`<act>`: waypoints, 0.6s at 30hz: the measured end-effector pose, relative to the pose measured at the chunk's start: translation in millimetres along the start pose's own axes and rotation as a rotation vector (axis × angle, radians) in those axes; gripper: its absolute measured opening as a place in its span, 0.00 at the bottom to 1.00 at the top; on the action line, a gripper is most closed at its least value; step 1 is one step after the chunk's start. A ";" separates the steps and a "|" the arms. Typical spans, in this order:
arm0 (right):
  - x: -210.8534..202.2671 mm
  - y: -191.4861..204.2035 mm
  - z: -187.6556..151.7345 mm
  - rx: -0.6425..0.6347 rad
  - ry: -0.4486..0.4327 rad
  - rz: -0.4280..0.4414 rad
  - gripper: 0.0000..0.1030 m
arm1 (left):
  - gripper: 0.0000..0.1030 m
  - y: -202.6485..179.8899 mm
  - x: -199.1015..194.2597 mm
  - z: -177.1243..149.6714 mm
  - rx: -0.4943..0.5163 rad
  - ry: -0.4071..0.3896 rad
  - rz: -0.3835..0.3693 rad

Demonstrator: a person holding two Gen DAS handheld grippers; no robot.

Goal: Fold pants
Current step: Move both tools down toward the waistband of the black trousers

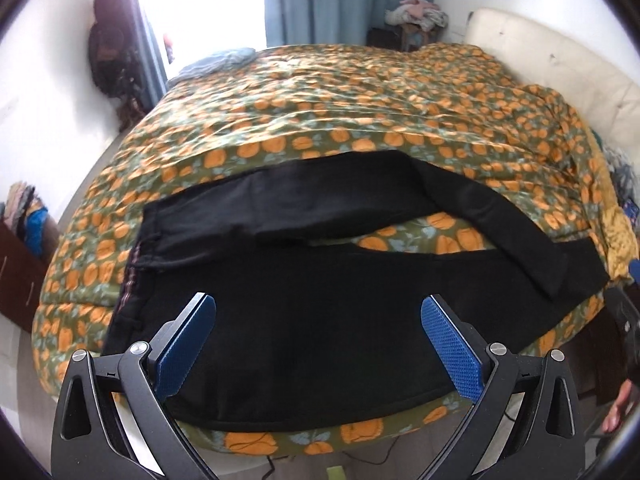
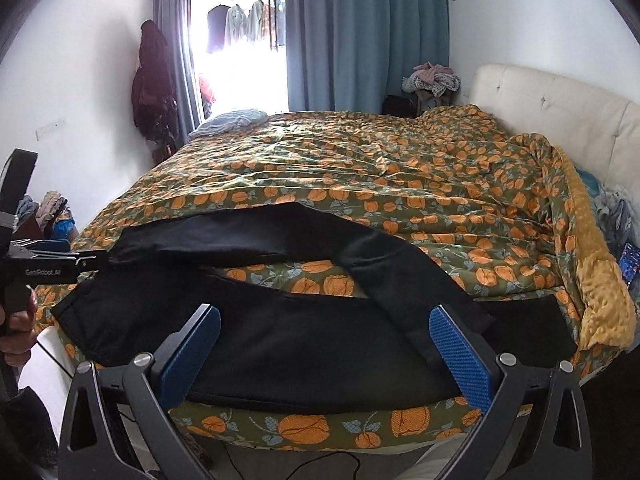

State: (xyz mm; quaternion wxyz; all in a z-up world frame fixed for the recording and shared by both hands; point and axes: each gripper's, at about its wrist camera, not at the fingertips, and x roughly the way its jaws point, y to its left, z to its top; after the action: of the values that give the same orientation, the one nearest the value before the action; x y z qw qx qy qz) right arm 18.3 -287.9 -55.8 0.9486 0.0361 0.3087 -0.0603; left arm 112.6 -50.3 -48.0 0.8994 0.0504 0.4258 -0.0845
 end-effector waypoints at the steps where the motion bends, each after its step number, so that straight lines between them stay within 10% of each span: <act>1: -2.1 -3.1 2.2 0.014 -0.019 -0.021 1.00 | 1.00 -6.4 -0.5 2.7 0.012 -0.013 -0.008; 5: -14.5 -26.1 8.0 0.110 -0.129 -0.097 1.00 | 1.00 -22.4 -0.4 14.6 0.037 -0.055 -0.027; 18: 22.1 -51.5 -12.1 0.103 0.017 -0.080 1.00 | 1.00 -30.8 9.9 11.5 0.028 -0.049 0.001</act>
State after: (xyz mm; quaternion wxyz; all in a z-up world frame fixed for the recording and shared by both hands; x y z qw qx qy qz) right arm 22.0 -339.7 -80.3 0.9397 0.0732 0.3142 -0.1135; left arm 121.5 -83.4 -49.0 0.9089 0.0611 0.4023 -0.0914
